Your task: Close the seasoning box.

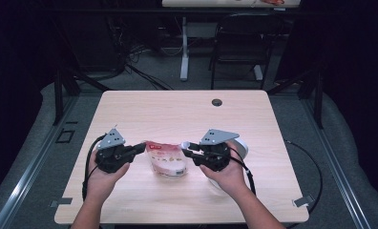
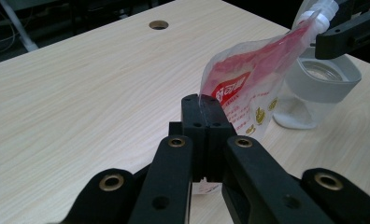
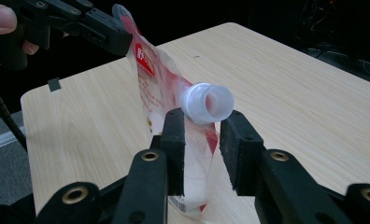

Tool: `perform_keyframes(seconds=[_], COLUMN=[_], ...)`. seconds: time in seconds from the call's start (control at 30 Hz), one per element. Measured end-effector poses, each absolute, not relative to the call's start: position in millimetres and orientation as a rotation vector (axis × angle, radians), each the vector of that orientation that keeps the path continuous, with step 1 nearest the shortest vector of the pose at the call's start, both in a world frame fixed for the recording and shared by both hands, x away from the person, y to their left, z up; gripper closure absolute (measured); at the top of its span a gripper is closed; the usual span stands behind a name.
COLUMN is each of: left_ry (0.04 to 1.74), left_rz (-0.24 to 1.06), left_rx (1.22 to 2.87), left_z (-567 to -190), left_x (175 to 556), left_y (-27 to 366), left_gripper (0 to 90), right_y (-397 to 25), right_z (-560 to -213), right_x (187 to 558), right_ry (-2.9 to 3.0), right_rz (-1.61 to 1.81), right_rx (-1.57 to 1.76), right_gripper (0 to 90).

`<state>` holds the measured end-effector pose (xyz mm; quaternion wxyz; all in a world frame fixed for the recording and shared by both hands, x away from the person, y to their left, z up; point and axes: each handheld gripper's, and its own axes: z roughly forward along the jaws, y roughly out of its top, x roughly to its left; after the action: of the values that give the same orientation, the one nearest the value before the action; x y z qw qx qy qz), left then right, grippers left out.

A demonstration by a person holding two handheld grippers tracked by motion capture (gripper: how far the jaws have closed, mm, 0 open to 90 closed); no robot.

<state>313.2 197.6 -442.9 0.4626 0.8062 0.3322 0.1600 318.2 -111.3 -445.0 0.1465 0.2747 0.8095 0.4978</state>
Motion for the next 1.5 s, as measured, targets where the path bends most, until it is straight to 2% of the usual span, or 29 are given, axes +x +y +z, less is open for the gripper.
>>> perform_keyframes(seconds=[1.03,1.33,1.5], left_ry=[0.747,0.752,0.760], left_rz=[0.325,0.311,0.311], left_rx=[1.989,1.981,1.968], left_z=[-443.6,-444.6,-444.4], left_x=[305.5,305.8,305.7], left_y=[177.9,182.5,184.4], left_gripper=[90.0,88.2,85.3], right_y=[-138.3,-141.1,-144.3], right_z=[-442.7,-434.4,-423.6], right_x=[300.1,296.0,293.4], right_ry=[2.366,2.364,2.339], right_rz=[1.371,1.351,1.369], right_rx=[0.775,0.761,0.752], right_gripper=[72.0,62.3,60.9])
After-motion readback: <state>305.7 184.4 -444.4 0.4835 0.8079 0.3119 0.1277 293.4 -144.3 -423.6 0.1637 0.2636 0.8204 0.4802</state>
